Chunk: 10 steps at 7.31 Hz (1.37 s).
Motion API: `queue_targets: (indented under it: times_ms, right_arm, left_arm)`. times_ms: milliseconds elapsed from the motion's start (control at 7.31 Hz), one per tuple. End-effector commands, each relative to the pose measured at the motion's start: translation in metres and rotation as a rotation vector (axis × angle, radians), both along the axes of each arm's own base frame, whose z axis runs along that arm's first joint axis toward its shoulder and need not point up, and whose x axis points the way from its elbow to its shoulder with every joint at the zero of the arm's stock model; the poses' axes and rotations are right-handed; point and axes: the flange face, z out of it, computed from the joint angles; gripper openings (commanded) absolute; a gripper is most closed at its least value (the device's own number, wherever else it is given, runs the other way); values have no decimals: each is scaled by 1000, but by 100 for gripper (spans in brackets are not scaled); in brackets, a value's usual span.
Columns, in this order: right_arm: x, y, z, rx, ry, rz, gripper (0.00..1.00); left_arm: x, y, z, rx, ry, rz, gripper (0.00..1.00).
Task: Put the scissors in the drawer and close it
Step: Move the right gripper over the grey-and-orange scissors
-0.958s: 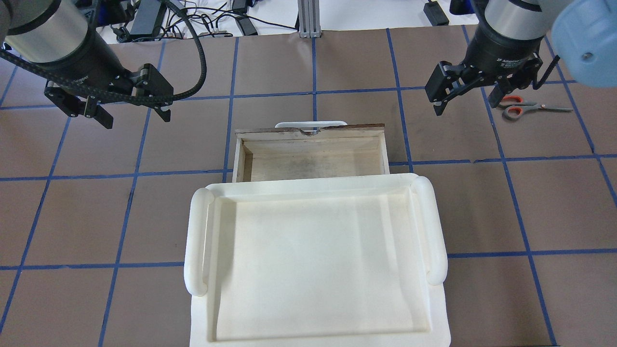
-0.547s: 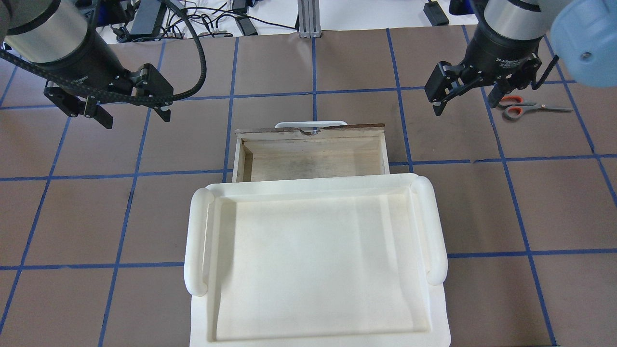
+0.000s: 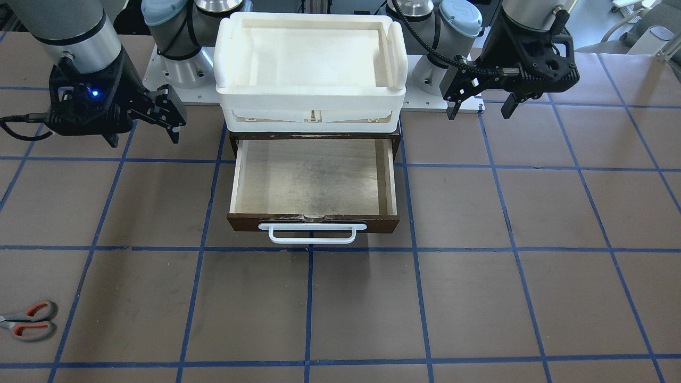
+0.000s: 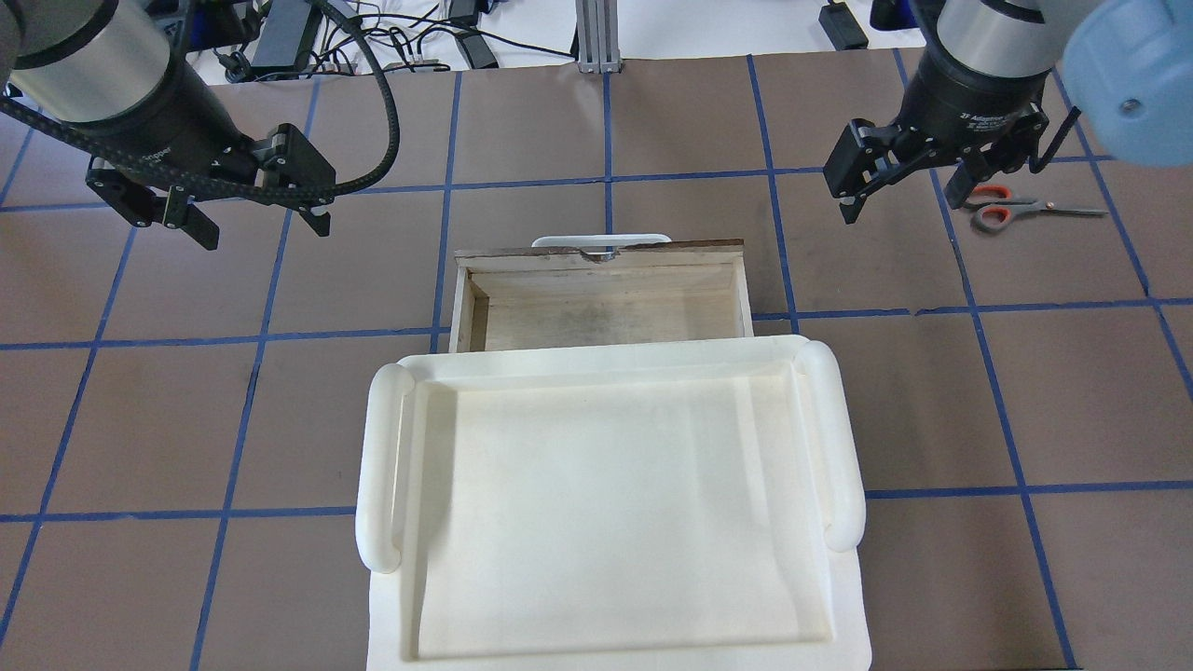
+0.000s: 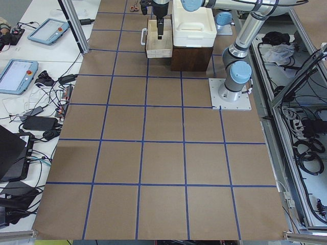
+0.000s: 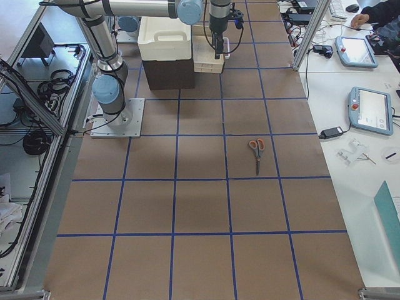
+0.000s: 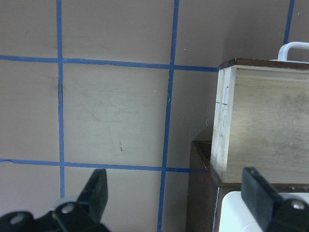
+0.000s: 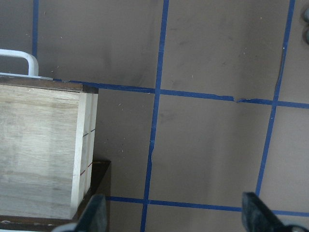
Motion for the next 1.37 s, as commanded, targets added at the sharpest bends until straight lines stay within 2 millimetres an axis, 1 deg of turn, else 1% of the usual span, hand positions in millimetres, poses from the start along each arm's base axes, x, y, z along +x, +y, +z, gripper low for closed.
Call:
queue_targets:
  times_ms: [0,137,274,547,684,821,958,1095,1232]
  right_arm:
    - [-21,-8,-5,11,-4,-18,100]
    - [-46,-12,-6,13,-12,50,100]
    - [-62,-14,-5,7,-20,148,100]
    - [-81,-19,-10,13,-16,253,100]
    - [-88,-32,-22,8,-19,326,100]
    - [-100,-51,-42,8,-12,450,100]
    - [-132,-62,-48,-30,-9,526,100]
    - [-167,-66,-59,-18,-20,580,100]
    - [-205,-70,-76,3,-35,580,100]
  left_arm:
    - [0,0,0,0,0,0,100]
    - [0,0,-1,2,0,0,100]
    - [0,0,0,0,0,0,100]
    - [0,1,-2,3,0,0,100]
    - [0,1,-2,3,0,0,100]
    - [1,1,-2,3,0,2,100]
    - [1,1,-2,3,0,2,100]
    - [1,1,-2,3,0,2,100]
    - [1,1,-2,3,0,2,100]
